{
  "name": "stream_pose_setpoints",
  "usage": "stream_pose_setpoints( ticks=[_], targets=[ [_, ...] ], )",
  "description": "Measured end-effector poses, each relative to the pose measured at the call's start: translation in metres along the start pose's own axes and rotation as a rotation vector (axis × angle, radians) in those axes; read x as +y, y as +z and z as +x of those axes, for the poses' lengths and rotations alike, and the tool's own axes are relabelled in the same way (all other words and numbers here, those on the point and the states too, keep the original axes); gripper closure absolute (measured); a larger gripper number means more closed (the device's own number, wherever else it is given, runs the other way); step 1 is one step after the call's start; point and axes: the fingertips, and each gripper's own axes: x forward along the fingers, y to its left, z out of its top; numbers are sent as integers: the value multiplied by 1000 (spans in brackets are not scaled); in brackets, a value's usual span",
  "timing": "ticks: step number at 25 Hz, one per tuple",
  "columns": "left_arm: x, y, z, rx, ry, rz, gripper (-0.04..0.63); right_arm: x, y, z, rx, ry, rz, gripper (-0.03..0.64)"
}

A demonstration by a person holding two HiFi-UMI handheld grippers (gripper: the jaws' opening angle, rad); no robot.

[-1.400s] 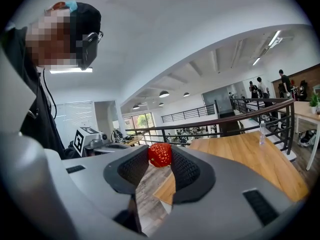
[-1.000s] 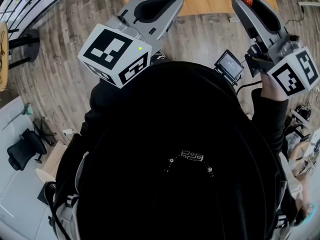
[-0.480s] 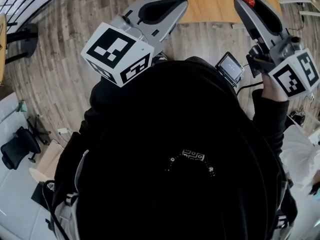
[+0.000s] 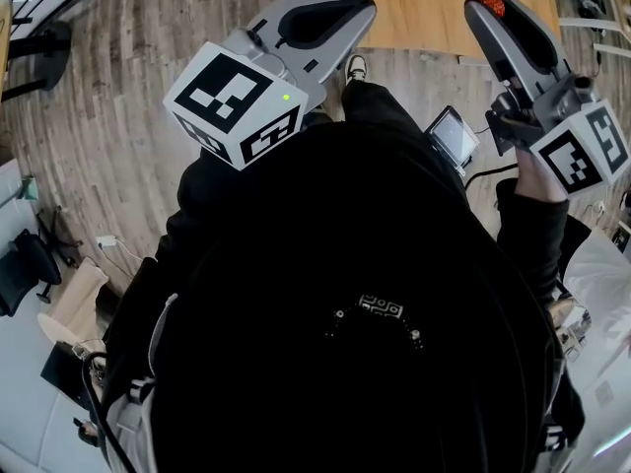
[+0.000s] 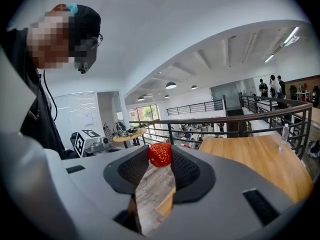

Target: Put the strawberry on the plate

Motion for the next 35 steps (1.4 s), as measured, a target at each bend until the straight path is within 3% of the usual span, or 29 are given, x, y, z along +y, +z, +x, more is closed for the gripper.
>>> stream_pose_setpoints(
  ticks=[8, 15, 29, 35],
  targets=[
    [53, -7, 0, 4, 82, 1, 597, -22, 4, 59, -6, 78, -27, 469],
    [68, -3, 14, -4, 121, 11, 597, -42, 5, 71, -14, 116, -25, 469],
    [103, 31, 100, 28, 145, 30, 597, -140, 40, 89, -43, 153, 6, 469],
    [147, 28, 143, 78, 189, 11, 597, -199, 38, 123, -36, 203, 47, 469]
  ],
)
